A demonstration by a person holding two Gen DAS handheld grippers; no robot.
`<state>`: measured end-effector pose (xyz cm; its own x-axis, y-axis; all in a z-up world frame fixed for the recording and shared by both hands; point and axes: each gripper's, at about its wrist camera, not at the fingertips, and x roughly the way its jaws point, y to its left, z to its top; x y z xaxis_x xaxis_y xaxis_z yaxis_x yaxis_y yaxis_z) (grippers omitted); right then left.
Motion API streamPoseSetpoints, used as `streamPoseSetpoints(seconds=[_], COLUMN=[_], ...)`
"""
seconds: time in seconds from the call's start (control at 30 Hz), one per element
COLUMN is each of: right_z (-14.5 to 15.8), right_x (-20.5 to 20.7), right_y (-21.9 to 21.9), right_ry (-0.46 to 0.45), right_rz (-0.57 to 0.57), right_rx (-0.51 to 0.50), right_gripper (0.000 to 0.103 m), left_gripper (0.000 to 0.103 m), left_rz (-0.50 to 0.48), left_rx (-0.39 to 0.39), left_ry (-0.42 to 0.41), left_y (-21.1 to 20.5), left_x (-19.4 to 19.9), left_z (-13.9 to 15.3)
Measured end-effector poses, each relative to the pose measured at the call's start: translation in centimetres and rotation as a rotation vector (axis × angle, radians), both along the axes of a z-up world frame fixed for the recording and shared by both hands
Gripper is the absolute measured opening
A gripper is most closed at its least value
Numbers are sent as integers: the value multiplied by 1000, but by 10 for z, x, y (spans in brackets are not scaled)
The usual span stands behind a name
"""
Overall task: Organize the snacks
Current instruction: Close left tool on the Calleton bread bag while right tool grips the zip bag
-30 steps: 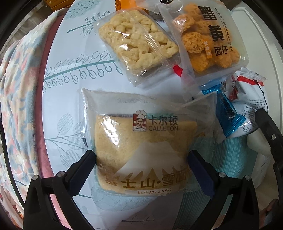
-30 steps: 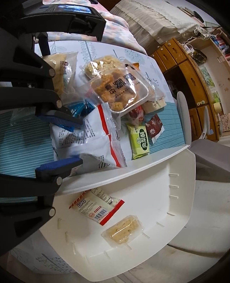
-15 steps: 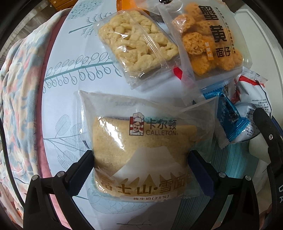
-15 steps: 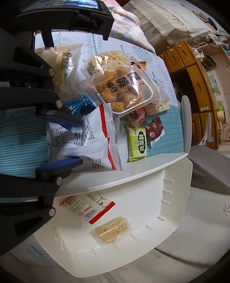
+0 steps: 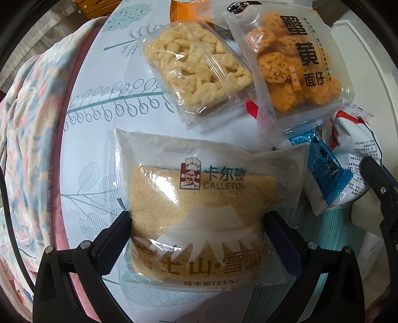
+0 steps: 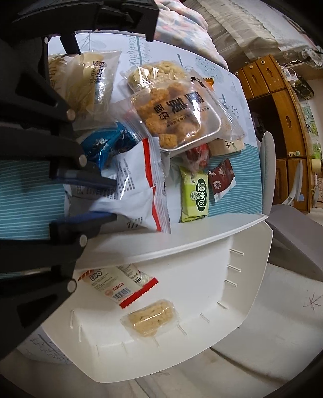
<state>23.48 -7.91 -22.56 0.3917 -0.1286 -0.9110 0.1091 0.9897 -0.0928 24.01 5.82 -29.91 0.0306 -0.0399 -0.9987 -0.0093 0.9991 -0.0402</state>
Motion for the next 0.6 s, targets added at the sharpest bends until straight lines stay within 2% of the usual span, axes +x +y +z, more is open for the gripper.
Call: streamPoseSetpoints(seconds=[0.27,0.6], right_z=[3,9], right_x=[-4,-19], right_y=[-5,-2], right_ry=[20,55], right_rz=[-4,-30], right_rx=[54,123], right_gripper=[15,14], left_gripper=[102,94], left_rz=[-27,-88], left_rx=[-13,-50], left_ry=[-24,-32], left_y=[4,20], left_x=[-11,-19], left_z=[3,10])
